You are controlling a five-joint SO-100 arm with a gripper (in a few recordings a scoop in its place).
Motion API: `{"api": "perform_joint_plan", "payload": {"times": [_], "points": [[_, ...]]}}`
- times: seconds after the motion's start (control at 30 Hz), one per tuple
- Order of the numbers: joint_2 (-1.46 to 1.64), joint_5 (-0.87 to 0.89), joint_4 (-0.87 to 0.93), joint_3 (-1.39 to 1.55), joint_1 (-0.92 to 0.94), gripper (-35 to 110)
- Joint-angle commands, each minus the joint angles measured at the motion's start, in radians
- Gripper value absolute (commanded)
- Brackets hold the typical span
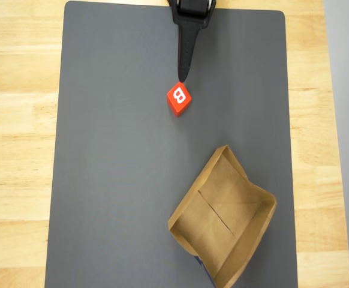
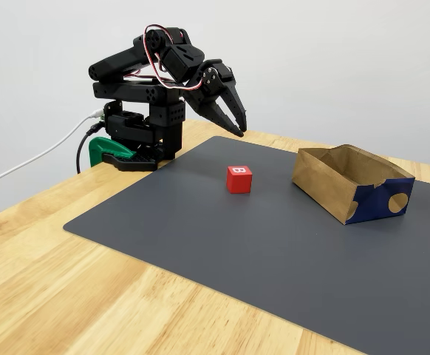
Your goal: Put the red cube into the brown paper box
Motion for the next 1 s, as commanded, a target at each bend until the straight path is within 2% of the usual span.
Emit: {"api": "perform_joint_plan", "payload": {"times": [0.0,0.2,0.33,0.67,0.97], "points": [[-0.038,-0.005,0.003,-0.015,0.025,9],[-0.204,0.064,0.104,-0.138,0.025,16],[-0.299,0.156,0.219,-0.255,0.028,16],[-0.508,0.397,0.357,-0.403,0.008,28],[-0.741,0.486,0.364,-0.531,-0.018,28]]}}
